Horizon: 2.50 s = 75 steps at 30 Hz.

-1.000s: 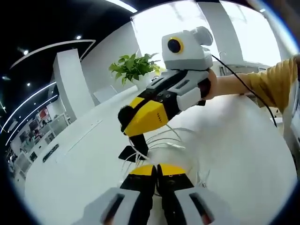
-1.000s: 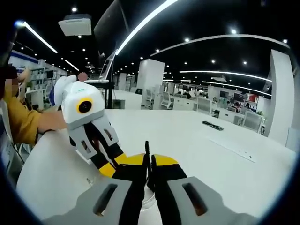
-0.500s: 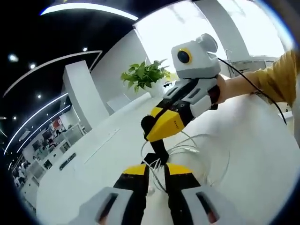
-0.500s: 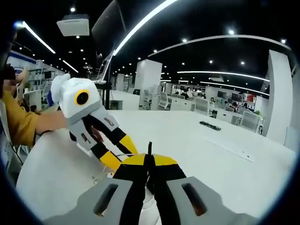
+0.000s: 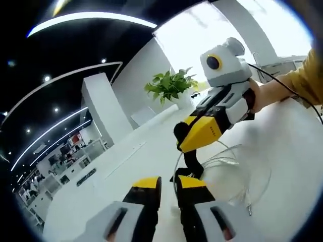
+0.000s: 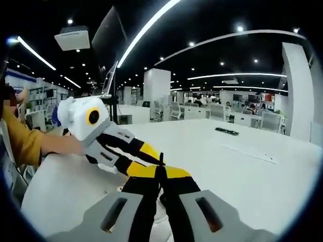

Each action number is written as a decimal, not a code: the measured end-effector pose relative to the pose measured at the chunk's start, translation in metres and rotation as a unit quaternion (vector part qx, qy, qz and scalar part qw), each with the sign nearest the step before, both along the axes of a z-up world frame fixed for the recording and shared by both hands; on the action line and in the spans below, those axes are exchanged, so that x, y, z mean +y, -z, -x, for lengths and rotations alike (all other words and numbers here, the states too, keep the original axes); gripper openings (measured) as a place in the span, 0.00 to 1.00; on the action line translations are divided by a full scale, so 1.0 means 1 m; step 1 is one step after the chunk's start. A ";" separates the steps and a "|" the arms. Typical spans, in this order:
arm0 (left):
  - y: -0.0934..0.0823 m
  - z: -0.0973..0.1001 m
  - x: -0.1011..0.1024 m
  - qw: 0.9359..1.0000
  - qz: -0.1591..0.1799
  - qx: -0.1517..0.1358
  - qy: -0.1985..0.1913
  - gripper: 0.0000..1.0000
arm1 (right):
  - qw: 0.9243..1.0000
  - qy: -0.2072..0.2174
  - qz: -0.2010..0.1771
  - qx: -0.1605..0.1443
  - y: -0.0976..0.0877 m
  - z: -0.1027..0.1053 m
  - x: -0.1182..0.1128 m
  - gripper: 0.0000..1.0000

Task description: Peel open the Velcro strap on the desktop, arrange the wired earphones neatly onto it, and close the Velcro strap to secure them.

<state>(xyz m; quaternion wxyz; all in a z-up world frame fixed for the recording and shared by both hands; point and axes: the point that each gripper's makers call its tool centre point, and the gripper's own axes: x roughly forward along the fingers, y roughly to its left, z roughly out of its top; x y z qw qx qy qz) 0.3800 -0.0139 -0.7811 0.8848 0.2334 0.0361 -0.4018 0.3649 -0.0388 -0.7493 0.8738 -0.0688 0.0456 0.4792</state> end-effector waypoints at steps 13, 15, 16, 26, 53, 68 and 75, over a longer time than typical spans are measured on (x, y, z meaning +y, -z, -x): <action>0.012 0.006 -0.016 1.000 -0.009 0.009 0.027 0.08 | 1.000 -0.005 -0.016 0.004 -0.006 0.002 0.000 0.05; 0.012 0.008 -0.017 0.999 -0.021 -0.002 0.031 0.05 | 1.000 -0.007 -0.013 0.001 -0.006 0.002 0.001 0.05; 0.012 0.008 -0.017 0.999 -0.026 -0.006 0.031 0.05 | 1.000 -0.007 -0.013 0.000 -0.007 0.002 0.001 0.05; 0.009 0.020 -0.017 0.997 -0.066 -0.024 0.040 0.05 | 1.000 0.003 -0.018 0.000 -0.008 0.001 -0.002 0.05; 0.023 0.075 -0.034 0.980 -0.119 0.034 0.158 0.05 | 0.999 0.025 0.036 0.013 0.023 -0.037 -0.001 0.05; 0.020 0.096 -0.035 0.975 -0.100 0.078 0.182 0.05 | 0.994 0.022 0.109 -0.010 0.051 -0.055 -0.004 0.05; 0.019 0.104 -0.037 0.973 -0.085 0.095 0.193 0.05 | 0.992 0.012 0.121 -0.030 0.054 -0.057 -0.003 0.05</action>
